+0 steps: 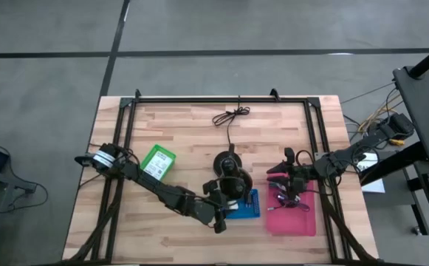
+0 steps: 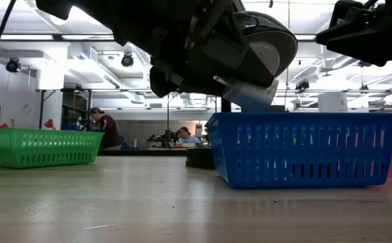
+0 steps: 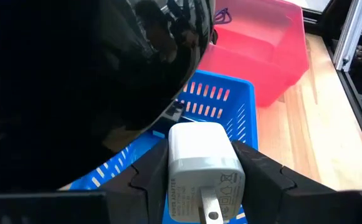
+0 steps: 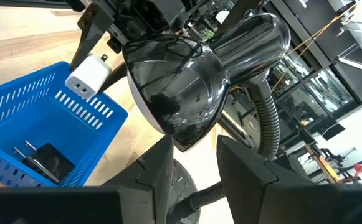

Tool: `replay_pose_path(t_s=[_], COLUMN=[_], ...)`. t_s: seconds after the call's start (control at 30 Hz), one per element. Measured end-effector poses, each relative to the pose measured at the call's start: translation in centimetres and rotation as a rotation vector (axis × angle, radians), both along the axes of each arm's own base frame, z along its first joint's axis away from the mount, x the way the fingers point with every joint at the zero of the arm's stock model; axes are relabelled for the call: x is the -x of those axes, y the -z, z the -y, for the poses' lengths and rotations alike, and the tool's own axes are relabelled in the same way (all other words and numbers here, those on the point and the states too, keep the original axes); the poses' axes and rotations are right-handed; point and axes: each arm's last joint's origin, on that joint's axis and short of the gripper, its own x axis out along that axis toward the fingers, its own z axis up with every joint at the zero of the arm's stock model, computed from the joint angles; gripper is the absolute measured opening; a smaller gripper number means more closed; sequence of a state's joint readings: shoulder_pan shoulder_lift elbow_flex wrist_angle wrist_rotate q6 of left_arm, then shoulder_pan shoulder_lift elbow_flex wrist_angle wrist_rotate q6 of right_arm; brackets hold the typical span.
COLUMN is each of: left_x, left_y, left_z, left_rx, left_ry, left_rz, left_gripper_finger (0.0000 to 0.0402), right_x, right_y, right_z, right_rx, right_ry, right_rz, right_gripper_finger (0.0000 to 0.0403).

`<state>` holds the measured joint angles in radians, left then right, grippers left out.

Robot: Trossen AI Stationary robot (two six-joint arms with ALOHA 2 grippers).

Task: Pick and place items into bin
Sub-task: Put the white charger adapter into the blue bin

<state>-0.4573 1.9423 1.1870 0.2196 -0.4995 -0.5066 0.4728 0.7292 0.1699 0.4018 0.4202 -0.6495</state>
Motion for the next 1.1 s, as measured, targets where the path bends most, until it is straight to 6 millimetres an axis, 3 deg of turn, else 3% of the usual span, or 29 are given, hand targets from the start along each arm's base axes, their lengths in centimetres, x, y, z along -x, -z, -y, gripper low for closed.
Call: replay_pose_path(t_s=[1.1], left_x=[-0.5], left_y=[0.1], left_z=[-1.4], left_rx=[-0.021], left_ry=[-0.033], left_rz=[-0.008], left_gripper_finger=[0.0137], right_x=[0.0], right_y=[0.0], right_z=[0.0], right_rx=[-0.002], right_ry=[0.001], right_rz=[-0.001], right_gripper_finger=[0.0111])
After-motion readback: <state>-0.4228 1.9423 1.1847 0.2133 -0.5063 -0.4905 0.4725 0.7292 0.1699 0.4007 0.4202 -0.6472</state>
